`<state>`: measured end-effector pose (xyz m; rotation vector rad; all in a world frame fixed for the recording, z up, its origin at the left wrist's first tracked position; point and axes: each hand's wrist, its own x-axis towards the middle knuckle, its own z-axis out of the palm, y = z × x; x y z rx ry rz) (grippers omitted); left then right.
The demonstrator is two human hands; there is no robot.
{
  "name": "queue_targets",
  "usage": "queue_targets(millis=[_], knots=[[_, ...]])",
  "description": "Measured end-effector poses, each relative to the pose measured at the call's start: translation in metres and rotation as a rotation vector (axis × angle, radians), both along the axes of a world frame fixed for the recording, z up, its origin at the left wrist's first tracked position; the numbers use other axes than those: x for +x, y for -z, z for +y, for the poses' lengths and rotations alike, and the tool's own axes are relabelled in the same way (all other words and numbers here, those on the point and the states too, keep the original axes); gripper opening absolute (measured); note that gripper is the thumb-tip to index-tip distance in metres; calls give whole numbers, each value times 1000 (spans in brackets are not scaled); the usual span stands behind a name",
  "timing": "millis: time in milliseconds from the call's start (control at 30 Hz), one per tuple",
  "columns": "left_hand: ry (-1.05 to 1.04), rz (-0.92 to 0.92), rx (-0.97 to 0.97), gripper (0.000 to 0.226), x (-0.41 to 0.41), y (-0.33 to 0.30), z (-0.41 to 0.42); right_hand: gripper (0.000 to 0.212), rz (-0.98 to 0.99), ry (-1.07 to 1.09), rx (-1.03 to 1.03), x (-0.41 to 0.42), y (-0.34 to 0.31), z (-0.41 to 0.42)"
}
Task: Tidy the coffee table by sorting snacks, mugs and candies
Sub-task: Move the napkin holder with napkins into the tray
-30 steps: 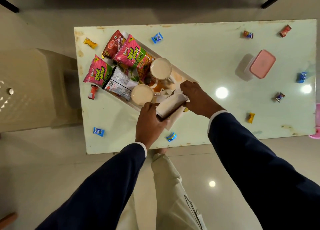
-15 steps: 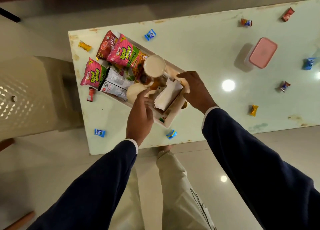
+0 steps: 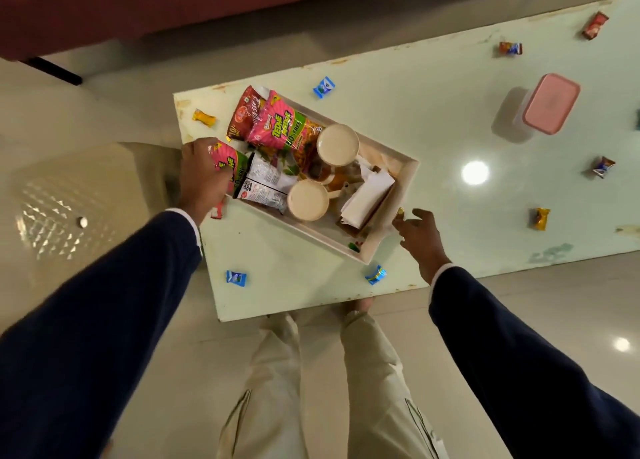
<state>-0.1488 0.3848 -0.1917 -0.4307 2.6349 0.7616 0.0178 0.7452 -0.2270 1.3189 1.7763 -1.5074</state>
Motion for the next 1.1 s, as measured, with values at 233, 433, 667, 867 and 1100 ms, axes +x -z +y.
queue_targets(millis=[233, 433, 667, 867, 1100], knots=[[7, -143, 91, 69, -47, 32, -5, 49, 2, 198, -172, -15, 8, -14], [-106, -279, 200, 58, -69, 46, 2, 50, -7, 303, -213, -15, 10, -17], [-234, -295, 293, 39, -57, 40, -5, 46, -44, 347, -224, -25, 0, -2], [-399, -259, 330, 40, -11, 30, 8, 44, -26, 207, -131, -59, -18, 44], [-514, -223, 381, 20, 40, 42, 39, 37, -9, 29, -59, -102, -19, 91]])
